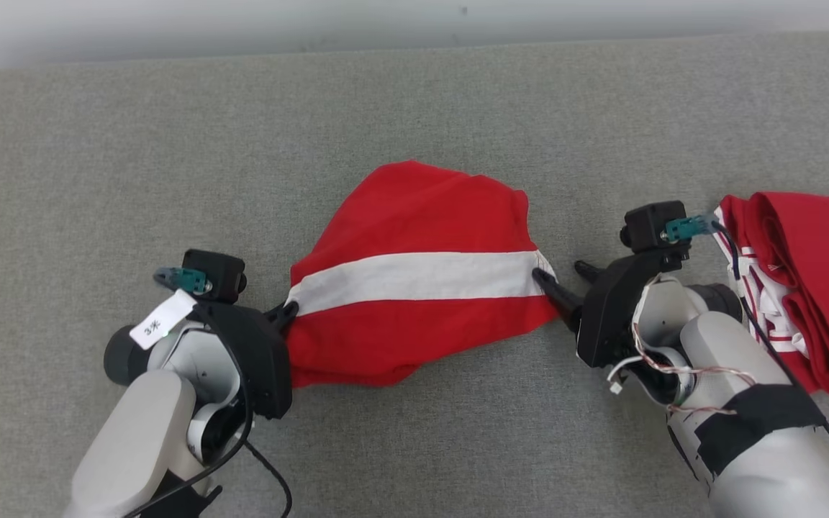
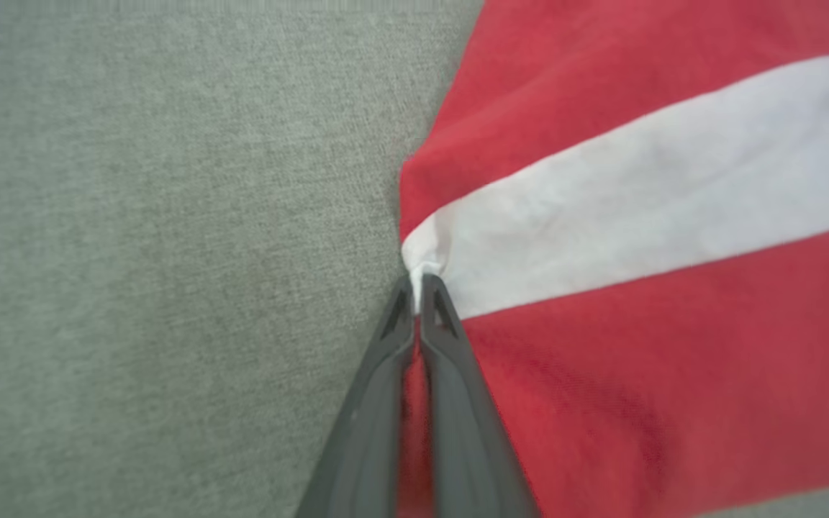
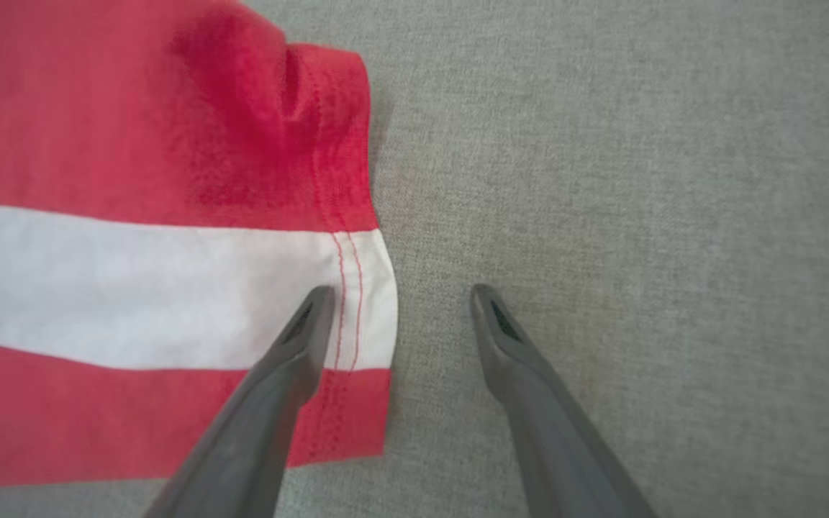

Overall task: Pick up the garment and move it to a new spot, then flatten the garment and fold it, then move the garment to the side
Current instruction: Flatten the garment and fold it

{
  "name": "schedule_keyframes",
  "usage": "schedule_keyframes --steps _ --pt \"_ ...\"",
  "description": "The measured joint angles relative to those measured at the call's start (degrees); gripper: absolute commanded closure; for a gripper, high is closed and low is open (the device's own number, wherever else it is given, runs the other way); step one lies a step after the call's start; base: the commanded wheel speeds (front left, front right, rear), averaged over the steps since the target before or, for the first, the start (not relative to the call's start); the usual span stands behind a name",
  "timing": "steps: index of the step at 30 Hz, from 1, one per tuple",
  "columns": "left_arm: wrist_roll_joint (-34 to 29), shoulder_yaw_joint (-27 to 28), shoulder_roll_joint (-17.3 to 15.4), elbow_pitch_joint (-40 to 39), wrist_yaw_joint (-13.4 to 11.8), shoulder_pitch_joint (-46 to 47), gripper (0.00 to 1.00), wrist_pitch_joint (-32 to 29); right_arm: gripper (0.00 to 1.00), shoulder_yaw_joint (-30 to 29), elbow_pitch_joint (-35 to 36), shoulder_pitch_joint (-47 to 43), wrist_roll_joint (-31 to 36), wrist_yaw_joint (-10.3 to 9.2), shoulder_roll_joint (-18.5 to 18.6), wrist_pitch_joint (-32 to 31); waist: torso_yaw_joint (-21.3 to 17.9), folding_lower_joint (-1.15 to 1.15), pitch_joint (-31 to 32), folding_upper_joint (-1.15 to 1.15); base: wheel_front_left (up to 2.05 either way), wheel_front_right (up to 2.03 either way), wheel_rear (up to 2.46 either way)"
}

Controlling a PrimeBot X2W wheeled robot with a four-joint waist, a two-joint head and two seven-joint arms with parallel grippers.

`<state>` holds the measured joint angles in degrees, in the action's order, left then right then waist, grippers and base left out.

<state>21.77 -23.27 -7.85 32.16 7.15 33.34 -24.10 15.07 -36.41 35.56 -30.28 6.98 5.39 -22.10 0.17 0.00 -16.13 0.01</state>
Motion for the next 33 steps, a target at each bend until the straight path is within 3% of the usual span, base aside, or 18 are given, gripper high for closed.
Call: schedule_keyframes --steps 1,2,5,7,9,10,19,25,26,27,33 --pt "0.0 0.0 0.0 0.0 0.0 0.0 1.00 0.0 0.06 0.0 0.0 0.0 0.0 0.00 0.0 0.0 0.0 0.00 0.0 0.00 0.00 0.00 0.00" --pt "0.0 0.0 0.1 0.0 0.0 0.3 1.00 0.0 0.27 0.0 -0.5 0.5 -0.2 0.00 0.0 0.0 0.2 0.00 -0.1 0.00 0.00 0.00 0.00" --pt "0.0 0.0 0.2 0.3 0.0 0.4 1.00 0.5 0.36 0.0 -2.0 1.7 -0.6 0.01 -0.3 0.3 0.6 0.00 -0.4 0.00 0.00 0.00 0.00" --pt "0.0 0.0 0.2 0.5 0.4 0.5 1.00 0.7 0.53 0.1 -2.8 2.2 -1.0 0.01 -0.5 0.5 0.7 0.00 -0.5 0.00 0.00 0.00 0.00" --pt "0.0 0.0 0.2 0.9 0.4 0.9 1.00 0.8 0.95 0.4 -4.1 2.8 -1.4 0.01 -0.6 0.7 0.9 0.00 -0.5 0.00 0.00 0.00 0.00" --pt "0.0 0.0 0.2 0.9 0.4 0.9 1.00 0.8 1.00 0.4 -4.1 2.8 -1.4 0.01 -0.6 0.7 0.9 0.00 -0.5 0.00 0.00 0.00 0.00" --pt "-0.3 1.9 0.0 2.5 -2.1 1.2 1.00 4.4 1.00 0.1 -7.2 4.8 -2.0 0.05 -1.1 3.5 0.8 0.00 0.8 0.00 0.00 0.00 0.00" --pt "-0.6 1.6 0.1 3.5 -2.6 1.3 1.00 5.1 1.00 0.6 -8.4 4.8 -3.9 0.07 -1.2 3.8 0.1 0.00 2.1 0.00 0.00 0.00 0.00" --pt "-0.6 1.5 0.1 3.7 -2.5 1.2 1.00 5.1 0.61 1.2 -8.8 4.6 -4.0 0.07 -1.2 3.3 0.0 0.00 2.3 0.00 0.00 0.00 0.00" --pt "-0.6 1.5 0.1 3.8 -2.5 1.1 1.00 5.2 0.00 1.8 -9.0 4.4 -4.1 0.08 -1.3 3.0 -0.1 0.00 2.4 0.00 0.00 0.00 0.00" --pt "-0.6 0.5 0.6 4.0 -2.5 1.0 1.00 5.5 0.00 3.3 -9.1 3.4 -5.0 0.10 -1.6 2.4 0.1 0.00 2.3 0.00 0.00 0.00 0.00"
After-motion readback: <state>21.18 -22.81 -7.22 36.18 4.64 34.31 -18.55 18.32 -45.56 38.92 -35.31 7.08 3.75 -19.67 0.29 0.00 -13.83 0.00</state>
